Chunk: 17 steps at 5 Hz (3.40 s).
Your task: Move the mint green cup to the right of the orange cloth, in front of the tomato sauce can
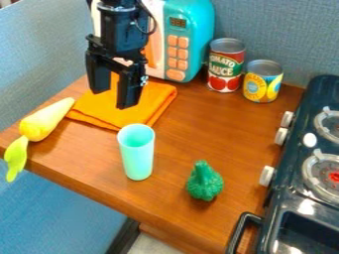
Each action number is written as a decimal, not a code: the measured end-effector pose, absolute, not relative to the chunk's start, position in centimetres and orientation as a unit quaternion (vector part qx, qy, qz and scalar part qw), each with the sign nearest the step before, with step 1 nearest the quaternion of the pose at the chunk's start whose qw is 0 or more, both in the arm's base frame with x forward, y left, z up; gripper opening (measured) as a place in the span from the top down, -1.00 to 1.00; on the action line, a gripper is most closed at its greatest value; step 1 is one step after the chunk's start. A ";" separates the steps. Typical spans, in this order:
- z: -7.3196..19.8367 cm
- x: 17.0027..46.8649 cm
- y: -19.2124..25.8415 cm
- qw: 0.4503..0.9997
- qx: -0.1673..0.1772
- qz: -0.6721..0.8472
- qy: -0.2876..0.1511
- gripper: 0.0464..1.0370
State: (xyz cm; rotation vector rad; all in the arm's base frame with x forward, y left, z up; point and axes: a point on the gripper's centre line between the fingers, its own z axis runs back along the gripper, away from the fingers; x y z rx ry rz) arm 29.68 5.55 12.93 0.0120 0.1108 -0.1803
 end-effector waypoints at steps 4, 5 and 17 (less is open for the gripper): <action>11.8 28.8 4.6 0.992 0.047 -0.078 0.083 -0.93; 11.0 28.5 3.5 0.992 0.035 -0.091 0.082 -0.93; 6.4 30.2 0.1 0.992 0.026 -0.100 0.077 0.30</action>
